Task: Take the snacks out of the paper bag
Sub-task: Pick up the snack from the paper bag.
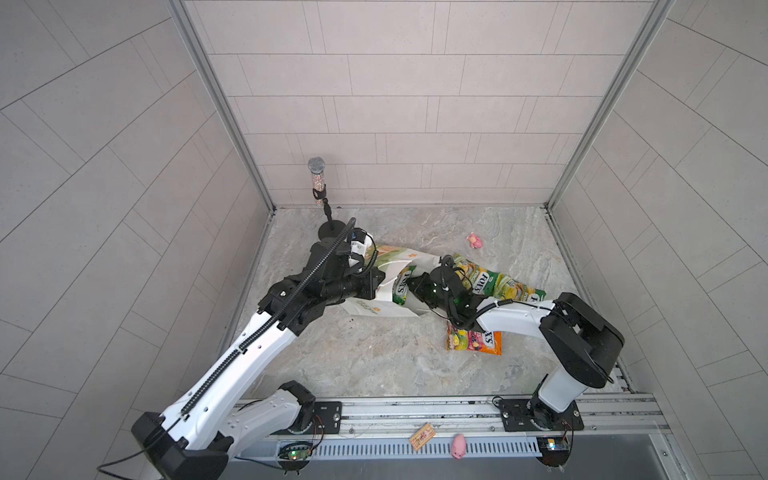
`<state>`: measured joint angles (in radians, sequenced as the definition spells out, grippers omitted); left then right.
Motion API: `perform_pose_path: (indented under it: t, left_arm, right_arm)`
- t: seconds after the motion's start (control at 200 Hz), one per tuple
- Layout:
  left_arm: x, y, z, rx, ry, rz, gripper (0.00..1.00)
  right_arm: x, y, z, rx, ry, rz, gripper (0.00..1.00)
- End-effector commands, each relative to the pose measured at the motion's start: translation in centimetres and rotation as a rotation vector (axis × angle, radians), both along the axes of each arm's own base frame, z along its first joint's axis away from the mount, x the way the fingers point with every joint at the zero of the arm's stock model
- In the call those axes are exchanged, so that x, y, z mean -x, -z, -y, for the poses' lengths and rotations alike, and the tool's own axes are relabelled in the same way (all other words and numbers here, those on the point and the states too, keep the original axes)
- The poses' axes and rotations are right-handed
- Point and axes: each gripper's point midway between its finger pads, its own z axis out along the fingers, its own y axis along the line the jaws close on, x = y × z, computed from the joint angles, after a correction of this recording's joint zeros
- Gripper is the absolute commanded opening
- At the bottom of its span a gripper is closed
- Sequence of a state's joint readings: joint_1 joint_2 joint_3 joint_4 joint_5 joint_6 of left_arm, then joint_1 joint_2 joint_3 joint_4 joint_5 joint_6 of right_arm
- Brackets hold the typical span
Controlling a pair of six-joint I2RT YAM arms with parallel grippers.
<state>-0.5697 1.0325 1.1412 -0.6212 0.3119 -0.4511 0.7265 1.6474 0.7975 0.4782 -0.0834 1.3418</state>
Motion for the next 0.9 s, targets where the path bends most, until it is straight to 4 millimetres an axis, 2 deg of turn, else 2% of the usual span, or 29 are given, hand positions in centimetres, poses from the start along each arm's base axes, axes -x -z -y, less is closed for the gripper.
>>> perform_pose_path:
  t: [0.0, 0.11, 0.255, 0.425, 0.575, 0.72, 0.896]
  left_arm:
    - [0.4, -0.4, -0.5, -0.018, 0.0, 0.018, 0.0]
    - [0.4, 0.0, -0.5, -0.024, -0.001, 0.009, 0.0]
    - [0.4, 0.2, -0.4, -0.023, 0.003, 0.003, 0.0]
    - [0.3, 0.5, -0.5, -0.028, -0.002, -0.002, 0.0]
    - [0.0, 0.5, -0.6, -0.028, -0.025, 0.0, 0.0]
    - [-0.7, 0.7, -1.5, -0.045, -0.092, -0.001, 0.0]
    - [-1.6, 1.0, -2.9, -0.083, -0.189, 0.01, 0.0]
  right_arm:
    - [0.2, -2.6, -0.1, -0.036, -0.053, 0.07, 0.0]
    - [0.4, -3.8, 0.1, -0.035, -0.077, 0.098, 0.0]
    - [0.8, -6.4, 0.5, -0.006, -0.104, 0.153, 0.0]
    - [1.7, -8.7, 2.4, 0.064, -0.086, 0.207, 0.0]
    - [2.2, -9.8, 3.7, 0.054, -0.05, 0.245, 0.0]
    - [3.0, -11.1, 4.1, 0.019, -0.088, 0.252, 0.0]
    - [4.2, -14.5, 5.0, 0.046, -0.141, 0.308, 0.0]
